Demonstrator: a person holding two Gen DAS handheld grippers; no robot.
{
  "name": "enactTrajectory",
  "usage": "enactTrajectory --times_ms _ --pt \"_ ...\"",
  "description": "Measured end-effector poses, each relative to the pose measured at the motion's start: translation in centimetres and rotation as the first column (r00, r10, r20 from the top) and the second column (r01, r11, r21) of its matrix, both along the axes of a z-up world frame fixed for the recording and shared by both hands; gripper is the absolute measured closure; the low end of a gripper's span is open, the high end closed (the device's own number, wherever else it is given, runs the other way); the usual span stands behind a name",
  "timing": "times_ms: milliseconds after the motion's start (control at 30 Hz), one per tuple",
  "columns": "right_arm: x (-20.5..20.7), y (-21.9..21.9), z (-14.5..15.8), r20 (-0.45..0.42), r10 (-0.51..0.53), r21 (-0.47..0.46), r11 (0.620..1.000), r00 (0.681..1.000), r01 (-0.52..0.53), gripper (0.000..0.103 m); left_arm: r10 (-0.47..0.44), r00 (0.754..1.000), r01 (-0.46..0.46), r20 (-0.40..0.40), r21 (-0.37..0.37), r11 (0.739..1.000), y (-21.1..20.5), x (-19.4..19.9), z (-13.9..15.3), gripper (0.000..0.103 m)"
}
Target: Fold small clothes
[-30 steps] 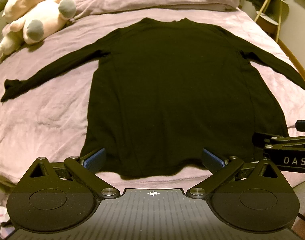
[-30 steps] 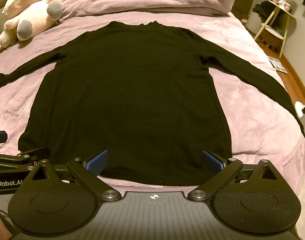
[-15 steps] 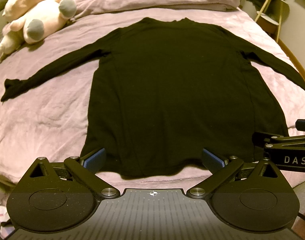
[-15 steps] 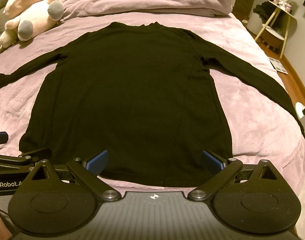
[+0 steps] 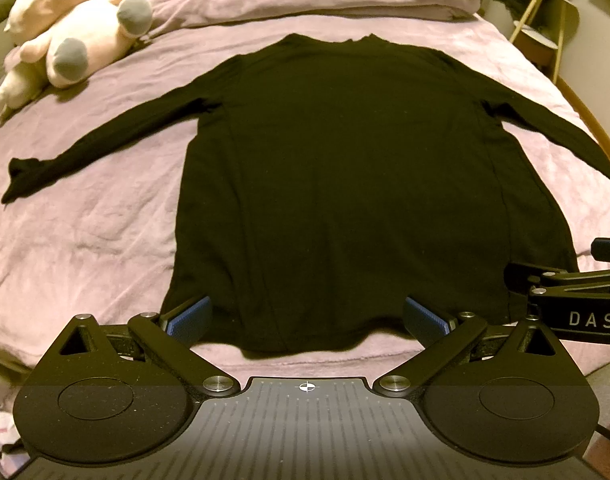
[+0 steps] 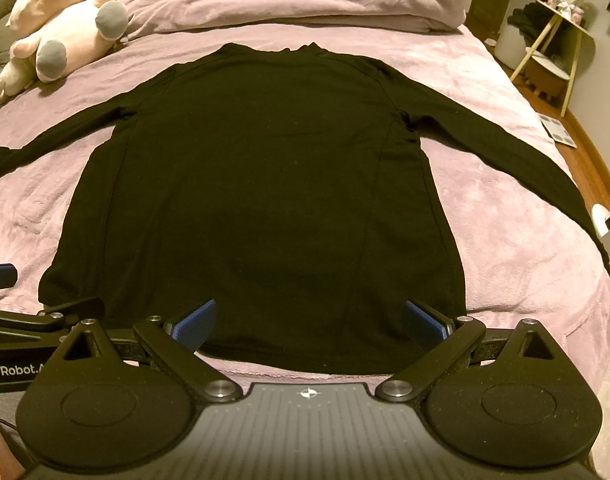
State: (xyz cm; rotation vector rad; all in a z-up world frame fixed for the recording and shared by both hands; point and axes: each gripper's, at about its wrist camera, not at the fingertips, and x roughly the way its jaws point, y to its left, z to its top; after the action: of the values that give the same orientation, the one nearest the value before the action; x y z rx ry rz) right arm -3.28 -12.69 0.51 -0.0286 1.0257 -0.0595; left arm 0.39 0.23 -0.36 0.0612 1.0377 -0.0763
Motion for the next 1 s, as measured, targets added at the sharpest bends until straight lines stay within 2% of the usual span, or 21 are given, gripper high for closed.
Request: enactTrajectory --times_ms 700,1000 --pt "0.02 -0.09 -0.41 -0.005 -0.001 0.016 1.000 1.000 0.001 0.004 0.000 1.000 0.000 -0.014 0.003 1.000 0.04 0.08 -0.47 0.000" --pt "-0.10 -0.86 -0.95 0.014 0.022 0.081 0.996 1.000 -0.023 0.004 0.009 0.999 -0.009 -0.038 0.009 1.000 -0.09 0.52 -1.01 0.000"
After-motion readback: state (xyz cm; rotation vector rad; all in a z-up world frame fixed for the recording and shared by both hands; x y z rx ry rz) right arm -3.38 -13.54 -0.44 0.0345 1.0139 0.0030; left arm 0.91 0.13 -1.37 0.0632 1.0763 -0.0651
